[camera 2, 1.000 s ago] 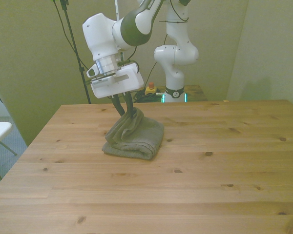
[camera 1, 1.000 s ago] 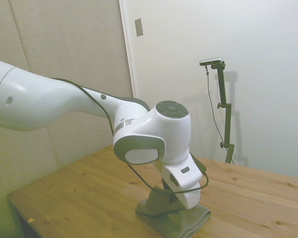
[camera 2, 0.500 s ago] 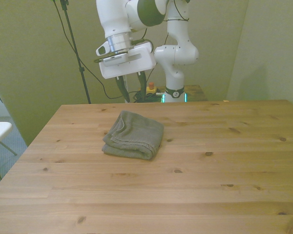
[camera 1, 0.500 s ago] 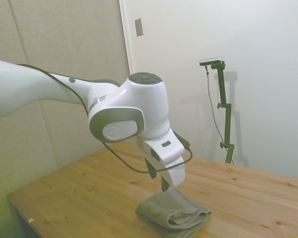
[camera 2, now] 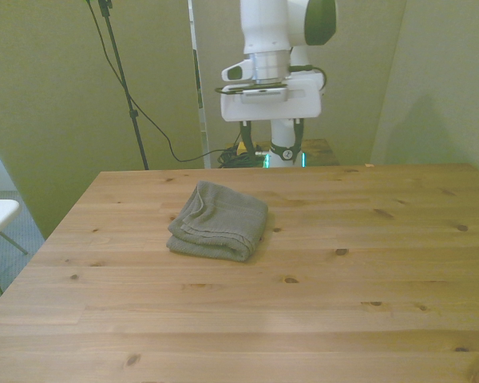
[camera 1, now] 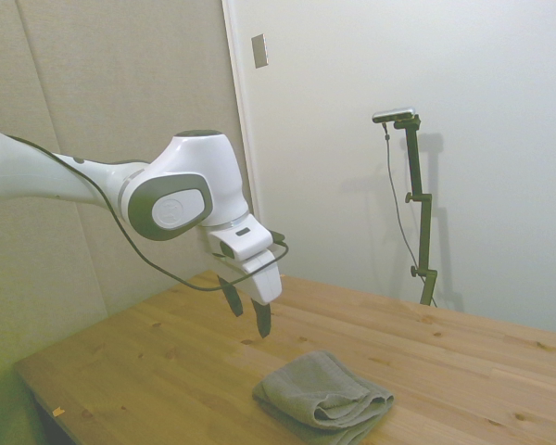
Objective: Fold the towel
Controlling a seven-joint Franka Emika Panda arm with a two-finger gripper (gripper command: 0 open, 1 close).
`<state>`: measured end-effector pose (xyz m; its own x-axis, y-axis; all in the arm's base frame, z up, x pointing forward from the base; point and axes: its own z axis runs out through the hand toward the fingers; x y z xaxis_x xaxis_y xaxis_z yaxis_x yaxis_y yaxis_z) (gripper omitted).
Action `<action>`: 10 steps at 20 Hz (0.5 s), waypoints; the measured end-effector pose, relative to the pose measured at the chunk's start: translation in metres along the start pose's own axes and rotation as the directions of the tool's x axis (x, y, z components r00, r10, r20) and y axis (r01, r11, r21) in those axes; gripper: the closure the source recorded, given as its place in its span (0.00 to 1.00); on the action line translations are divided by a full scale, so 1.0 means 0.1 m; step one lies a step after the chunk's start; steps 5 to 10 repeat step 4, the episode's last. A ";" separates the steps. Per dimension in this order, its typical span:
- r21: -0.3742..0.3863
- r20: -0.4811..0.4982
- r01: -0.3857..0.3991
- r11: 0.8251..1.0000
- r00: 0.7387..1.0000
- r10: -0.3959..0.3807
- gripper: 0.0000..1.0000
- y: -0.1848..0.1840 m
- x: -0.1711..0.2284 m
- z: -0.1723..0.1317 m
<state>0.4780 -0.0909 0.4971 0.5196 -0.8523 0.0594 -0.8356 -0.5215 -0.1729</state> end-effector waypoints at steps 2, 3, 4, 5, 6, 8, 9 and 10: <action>-0.014 -0.003 0.039 0.999 0.999 -0.039 0.00 -0.18 -0.23 0.04; -0.017 -0.002 0.054 0.998 0.999 -0.054 0.00 -0.27 -0.34 0.05; -0.019 -0.001 0.067 0.998 0.998 -0.067 0.00 -0.34 -0.45 0.07; -0.019 -0.001 0.067 0.998 0.998 -0.067 0.00 -0.34 -0.45 0.07; -0.019 -0.001 0.067 0.998 0.998 -0.067 0.00 -0.34 -0.45 0.07; -0.019 -0.001 0.067 0.998 0.998 -0.067 0.00 -0.34 -0.45 0.07; -0.019 -0.001 0.067 0.998 0.998 -0.067 0.00 -0.34 -0.45 0.07; -0.019 -0.001 0.067 0.998 0.998 -0.067 0.00 -0.34 -0.45 0.07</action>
